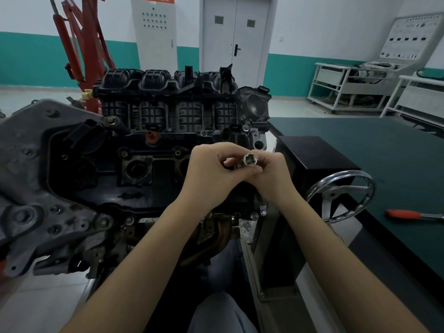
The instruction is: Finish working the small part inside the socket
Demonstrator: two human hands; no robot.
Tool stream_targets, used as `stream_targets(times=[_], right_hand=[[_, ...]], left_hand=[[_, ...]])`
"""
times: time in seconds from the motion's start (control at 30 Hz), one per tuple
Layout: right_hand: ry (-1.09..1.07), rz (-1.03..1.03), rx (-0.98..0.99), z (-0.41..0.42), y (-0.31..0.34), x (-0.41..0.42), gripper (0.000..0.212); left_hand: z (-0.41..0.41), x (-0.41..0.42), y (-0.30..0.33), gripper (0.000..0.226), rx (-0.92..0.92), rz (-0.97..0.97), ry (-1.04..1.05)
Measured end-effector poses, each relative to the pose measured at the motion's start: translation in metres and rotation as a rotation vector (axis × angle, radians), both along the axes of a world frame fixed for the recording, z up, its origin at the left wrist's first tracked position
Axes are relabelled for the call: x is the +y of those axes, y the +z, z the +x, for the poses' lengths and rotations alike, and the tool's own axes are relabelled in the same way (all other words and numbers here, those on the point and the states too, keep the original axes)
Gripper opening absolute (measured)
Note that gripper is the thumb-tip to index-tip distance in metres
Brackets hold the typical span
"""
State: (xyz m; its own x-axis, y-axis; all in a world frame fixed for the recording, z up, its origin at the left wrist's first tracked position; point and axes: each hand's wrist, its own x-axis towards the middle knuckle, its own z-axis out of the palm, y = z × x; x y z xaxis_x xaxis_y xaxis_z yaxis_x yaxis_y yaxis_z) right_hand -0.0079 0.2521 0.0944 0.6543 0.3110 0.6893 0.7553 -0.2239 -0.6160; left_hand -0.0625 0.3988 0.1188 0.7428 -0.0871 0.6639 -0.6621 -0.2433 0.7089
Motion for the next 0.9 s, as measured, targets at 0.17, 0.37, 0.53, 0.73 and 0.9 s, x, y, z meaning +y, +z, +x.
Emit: stream_targets(times=[0.17,0.37,0.53,0.73,0.9], right_hand=[[-0.012,-0.049,-0.003,0.002,-0.0053,-0.0043,0.025],[0.015,0.009,0.02,0.0031,-0.0006,-0.0015,0.023],[0.011,-0.049,-0.007,0.0025,-0.0056,-0.0033,0.04],[0.009,-0.003,0.003,0.0044,0.0001,-0.0023,0.025],[0.052,-0.009,0.04,-0.0008,0.0011,-0.0028,0.034]], left_hand=[[0.0,0.0021,0.0008,0.028,0.062,0.0,-0.164],[-0.0012,-0.0011,-0.001,0.024,-0.006,0.01,-0.013],[-0.0017,0.0,0.0,0.025,0.046,0.008,-0.122],[-0.0018,-0.0001,0.0018,0.03,-0.004,-0.022,-0.052],[-0.0003,0.0026,0.0,0.036,0.015,-0.063,-0.122]])
